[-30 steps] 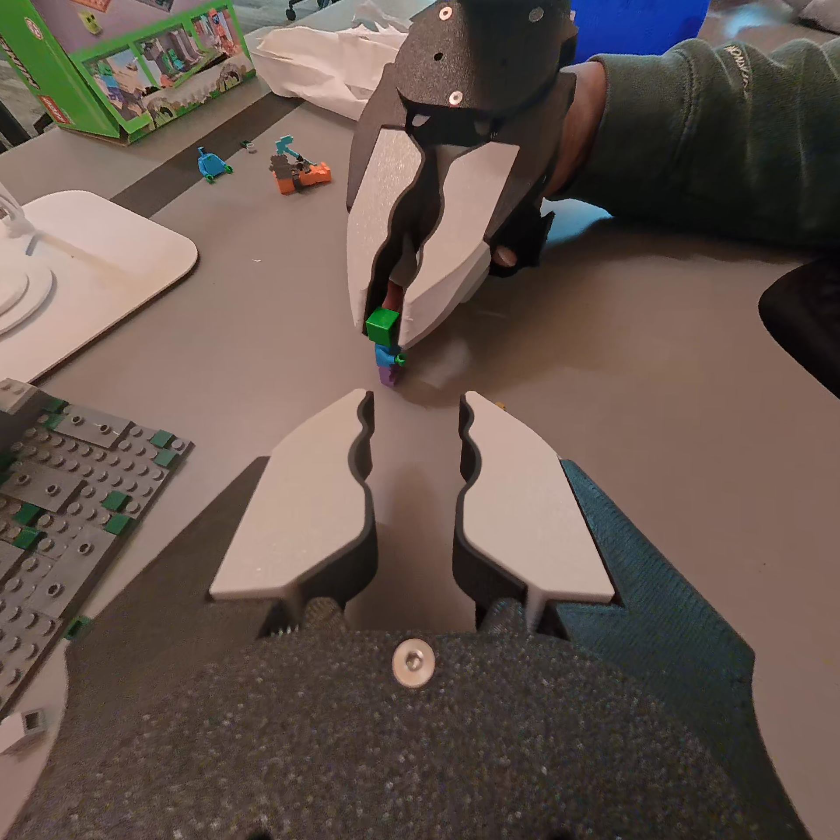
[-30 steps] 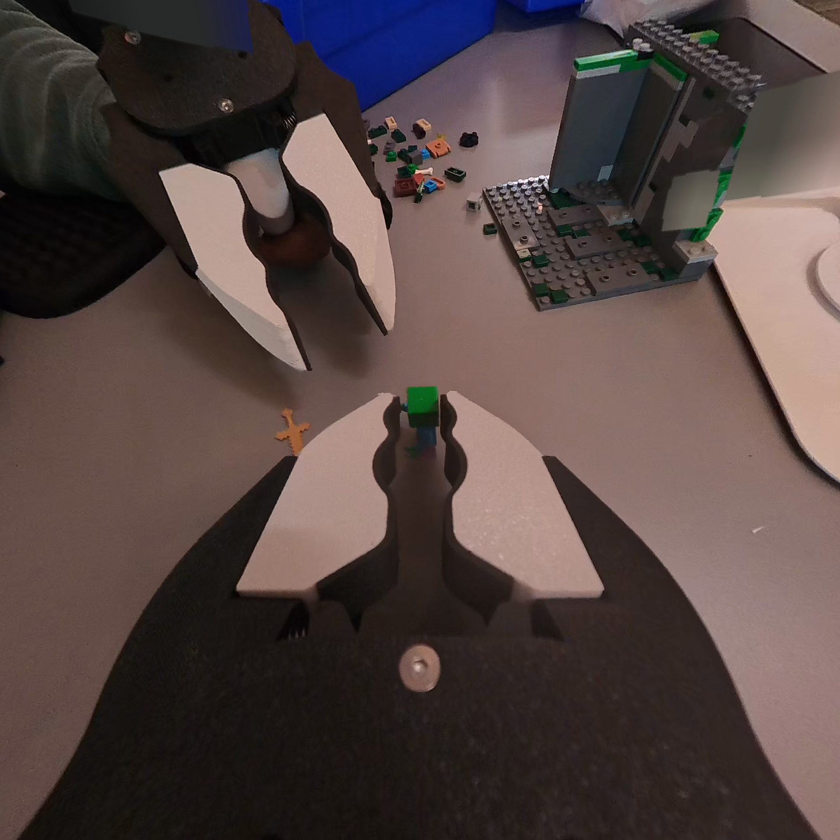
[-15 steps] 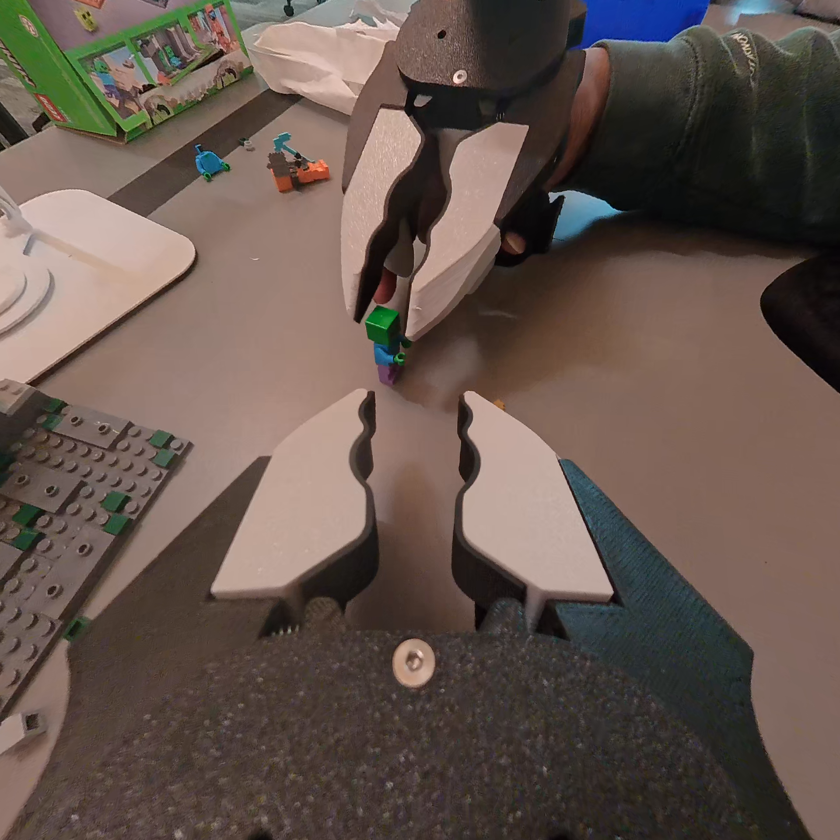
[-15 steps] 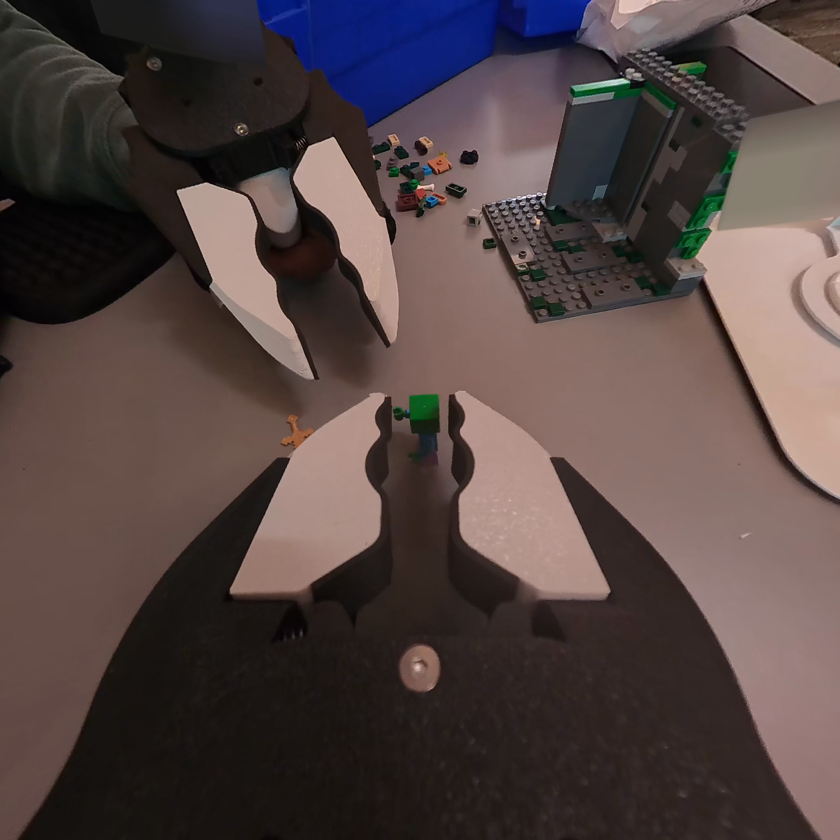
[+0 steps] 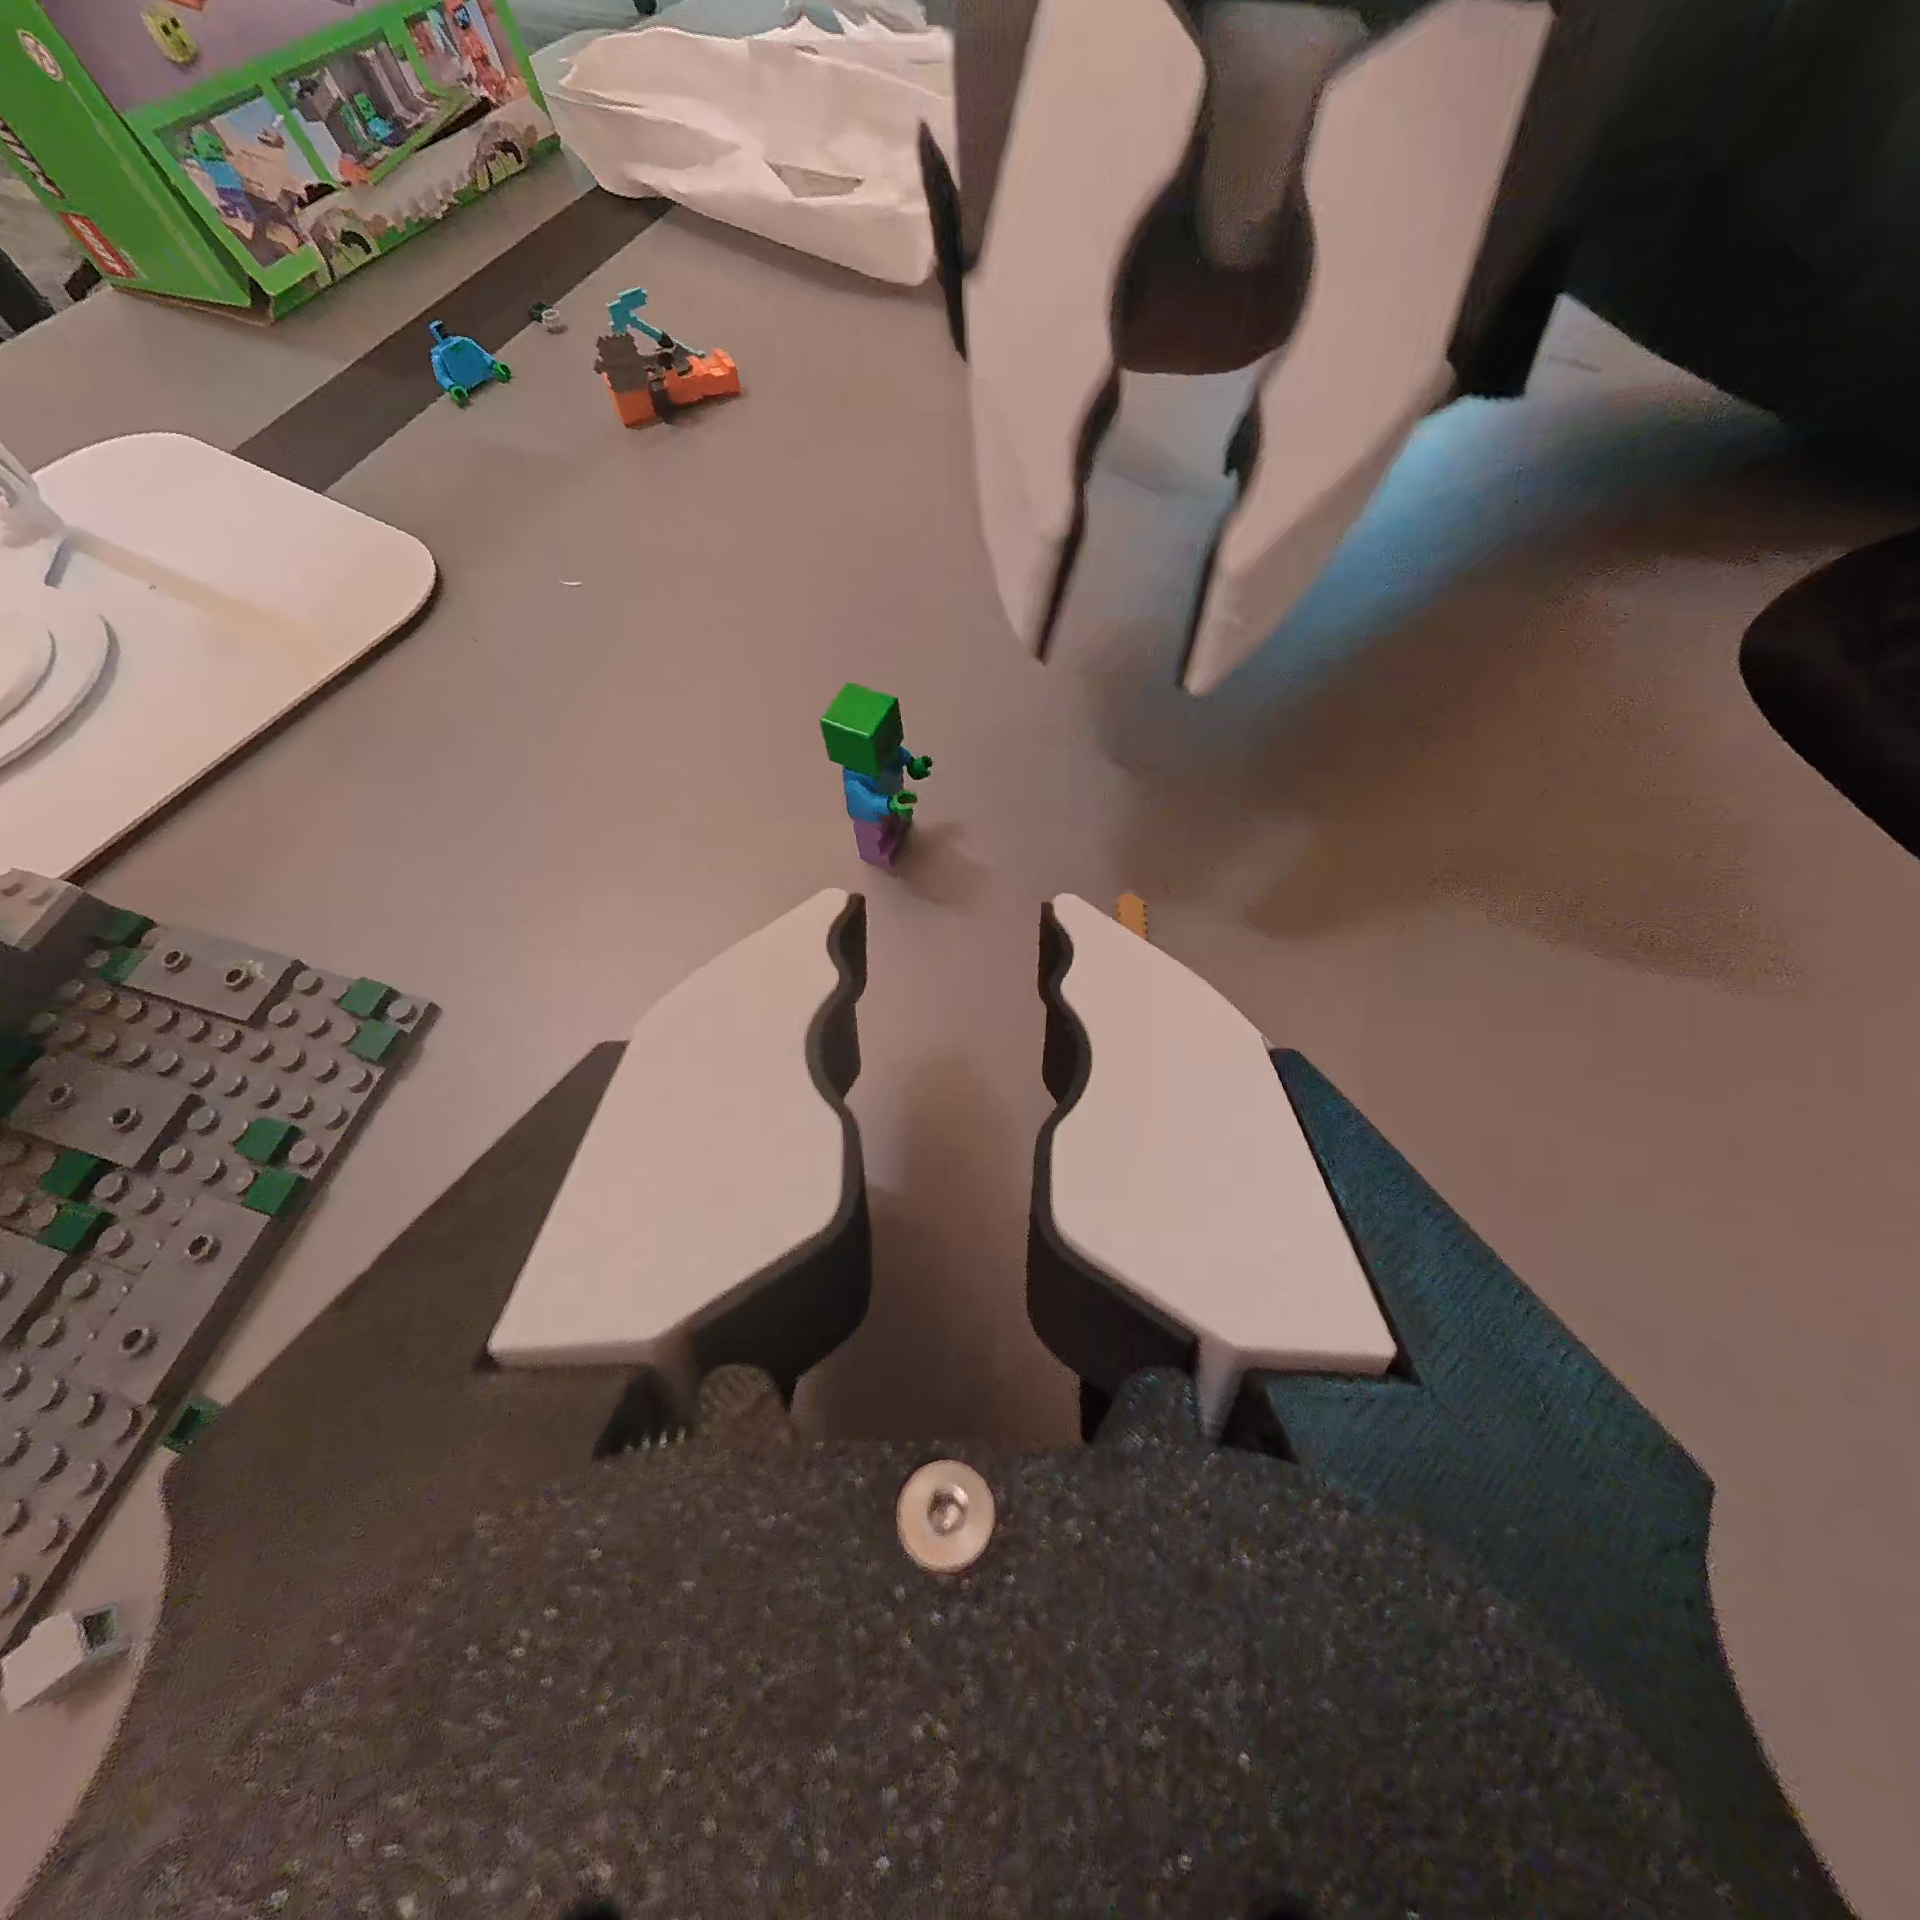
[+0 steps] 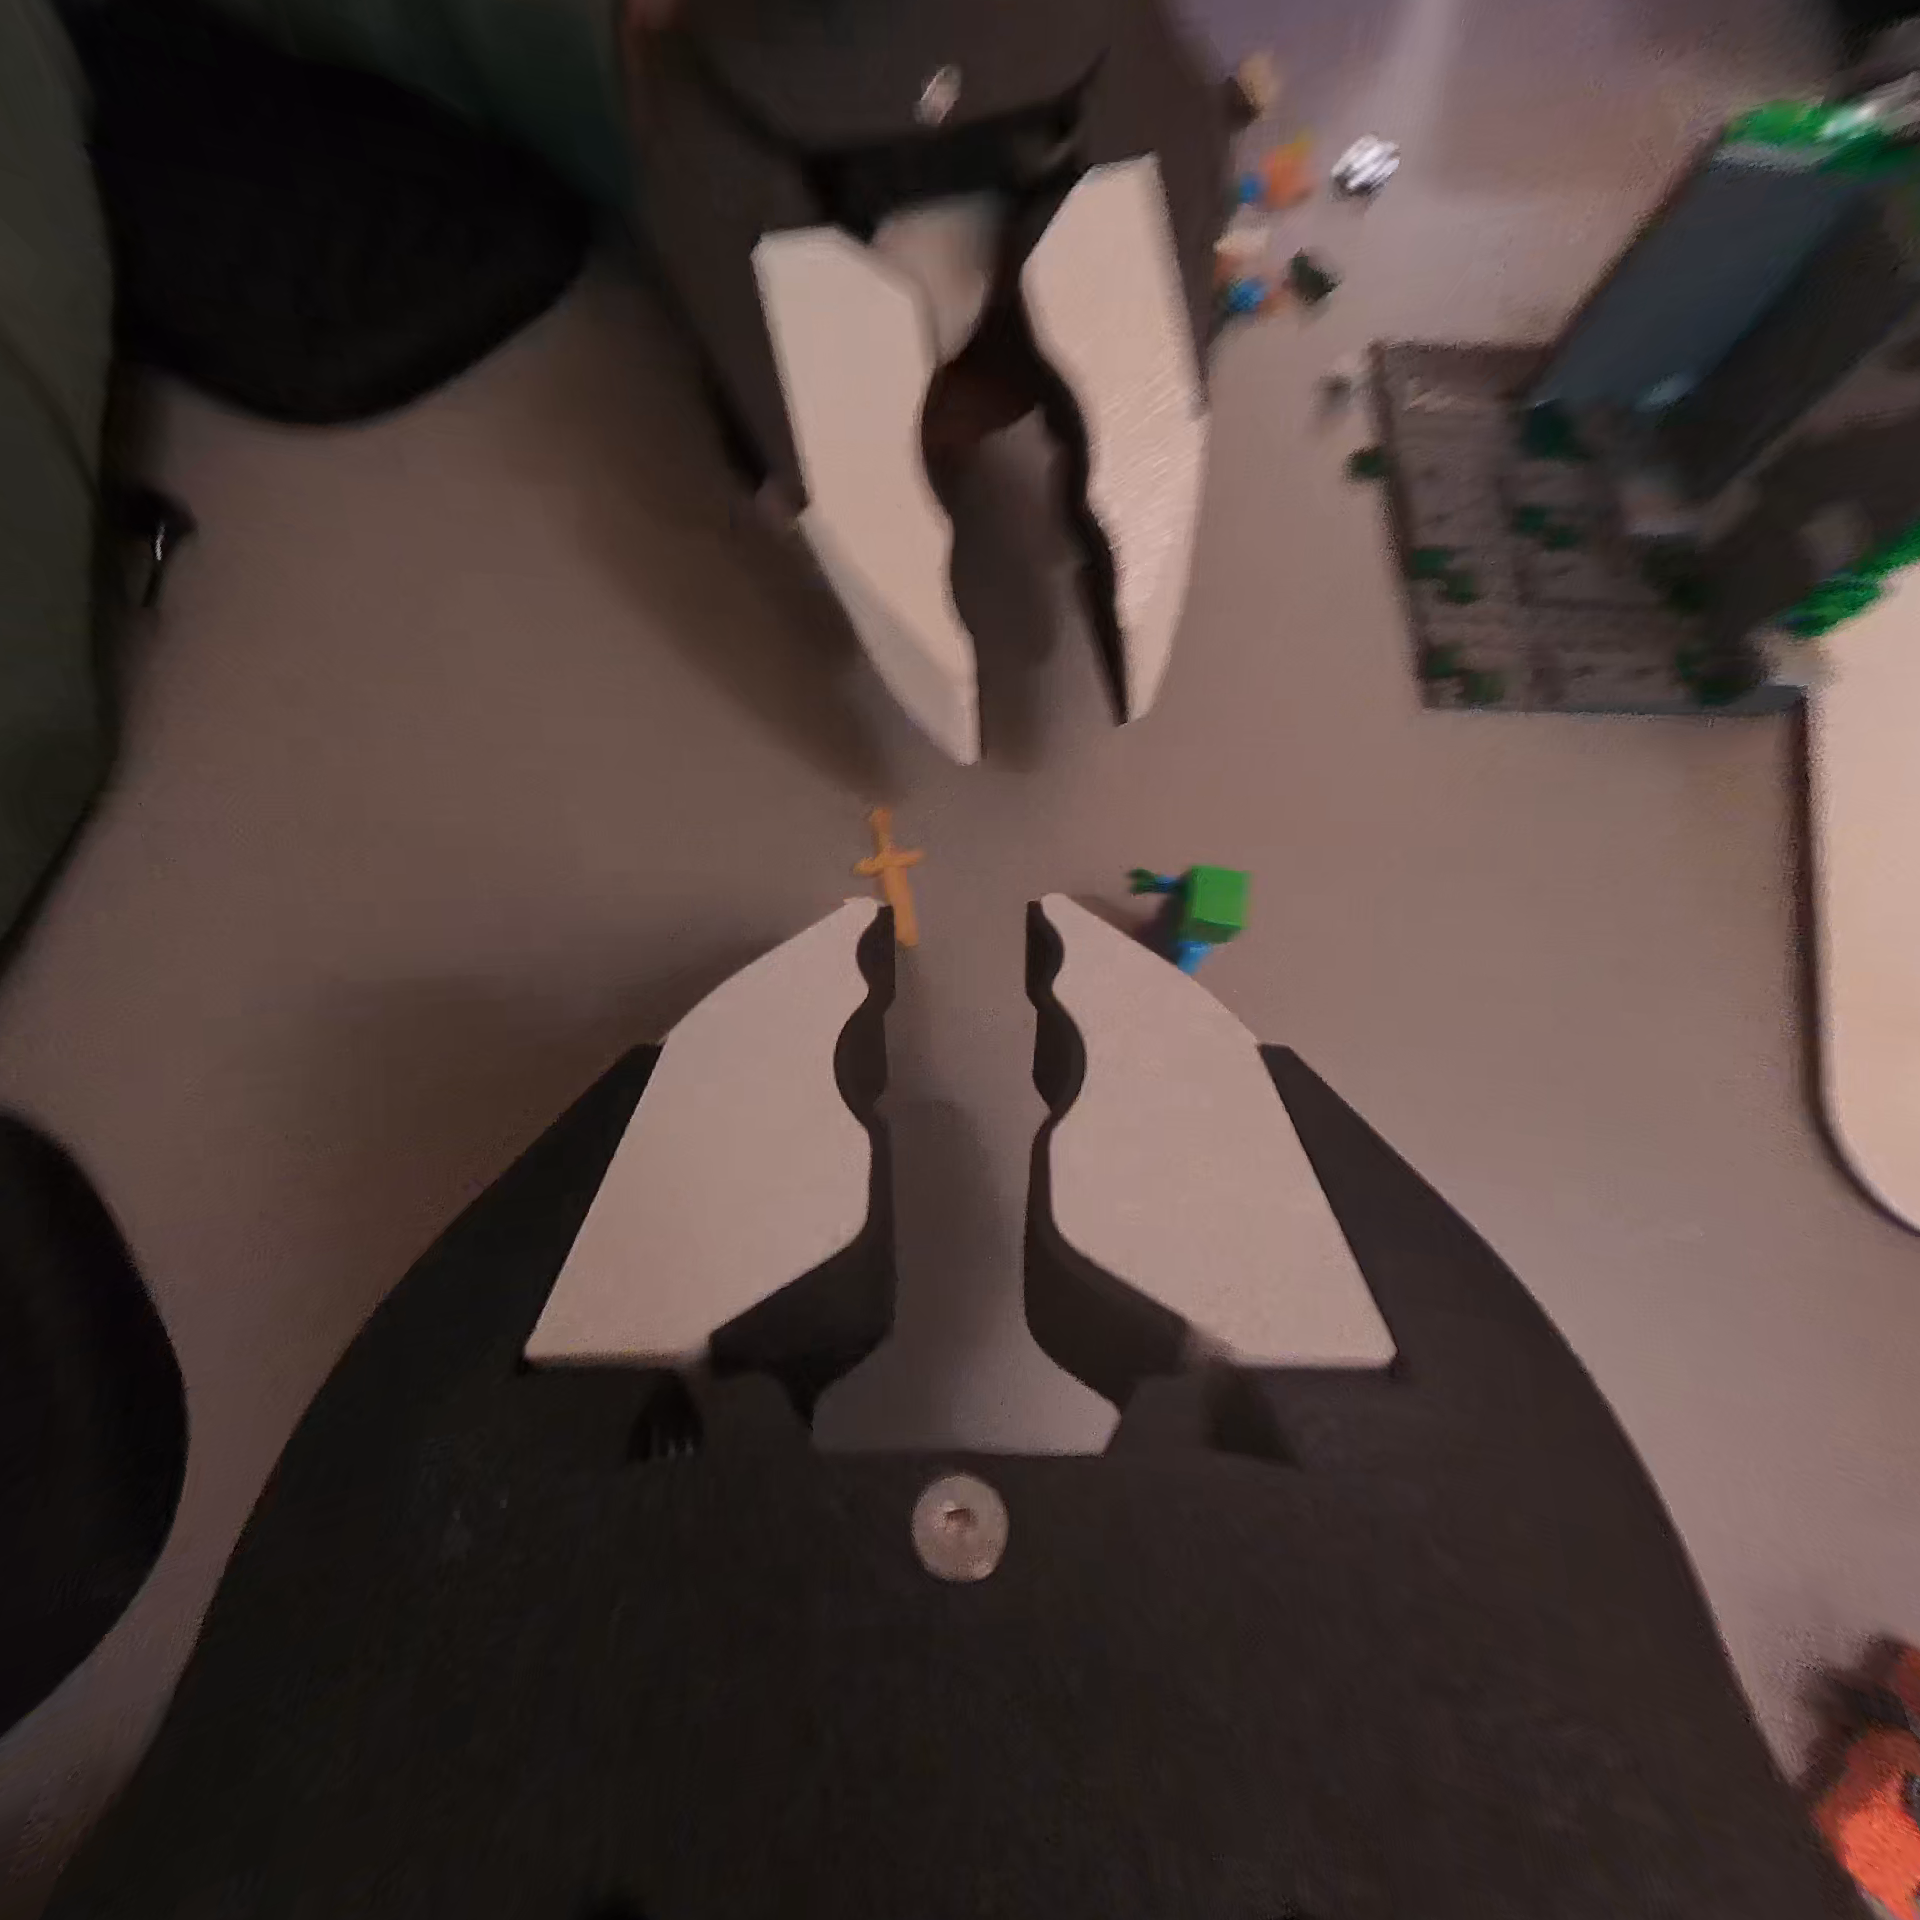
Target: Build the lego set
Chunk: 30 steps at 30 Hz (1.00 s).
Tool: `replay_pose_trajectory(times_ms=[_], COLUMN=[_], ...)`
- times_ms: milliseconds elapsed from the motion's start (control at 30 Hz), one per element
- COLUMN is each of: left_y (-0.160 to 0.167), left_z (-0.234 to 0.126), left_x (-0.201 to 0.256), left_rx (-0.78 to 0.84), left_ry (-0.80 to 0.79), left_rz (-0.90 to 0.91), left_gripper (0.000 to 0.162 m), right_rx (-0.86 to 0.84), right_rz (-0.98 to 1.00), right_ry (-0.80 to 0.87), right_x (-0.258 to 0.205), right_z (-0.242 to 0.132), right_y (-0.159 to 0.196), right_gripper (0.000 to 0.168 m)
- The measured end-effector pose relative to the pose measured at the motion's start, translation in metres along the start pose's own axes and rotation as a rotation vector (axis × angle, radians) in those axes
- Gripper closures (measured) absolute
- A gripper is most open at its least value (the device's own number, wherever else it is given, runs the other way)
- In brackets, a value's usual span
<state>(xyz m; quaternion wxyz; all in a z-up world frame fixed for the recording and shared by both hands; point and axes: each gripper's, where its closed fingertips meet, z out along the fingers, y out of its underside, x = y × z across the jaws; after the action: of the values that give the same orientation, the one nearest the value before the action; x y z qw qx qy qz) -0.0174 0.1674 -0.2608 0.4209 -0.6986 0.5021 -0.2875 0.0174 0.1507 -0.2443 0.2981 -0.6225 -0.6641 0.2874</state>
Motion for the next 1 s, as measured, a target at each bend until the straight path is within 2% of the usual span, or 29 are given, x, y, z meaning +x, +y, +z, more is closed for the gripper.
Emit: replay_pose_trajectory(times_ms=[133,233,533,733,867,1000], left_y=[0.004,0.007,0.020,0.023,0.026,0.023], left_z=[-0.003,-0.006,-0.006,-0.005,-0.004,-0.005], left_x=[0.004,0.011,0.033,0.036,0.042,0.049], left_rx=[-0.030,-0.067,-0.166,-0.186,-0.206,-0.195], left_ry=[0.011,0.039,0.126,0.141,0.166,0.219], left_rz=[0.036,0.066,0.104,0.102,0.100,0.029], left_gripper=[0.136,0.139,0.141,0.141,0.140,0.139], right_rx=[-0.168,-0.177,-0.258,-0.290,-0.282,-0.225], right_rz=[-0.056,-0.016,-0.016,0.009,-0.051,-0.181], right_ry=[-0.035,-0.044,-0.054,-0.067,-0.053,0.000], right_x=[-0.017,-0.015,-0.019,-0.020,-0.020,-0.020], right_z=[0.030,0.041,0.045,0.047,0.045,0.036], right_y=[0.024,0.029,0.029,0.028,0.027,0.010], right_gripper=[0.144,0.147,0.161,0.164,0.165,0.165])
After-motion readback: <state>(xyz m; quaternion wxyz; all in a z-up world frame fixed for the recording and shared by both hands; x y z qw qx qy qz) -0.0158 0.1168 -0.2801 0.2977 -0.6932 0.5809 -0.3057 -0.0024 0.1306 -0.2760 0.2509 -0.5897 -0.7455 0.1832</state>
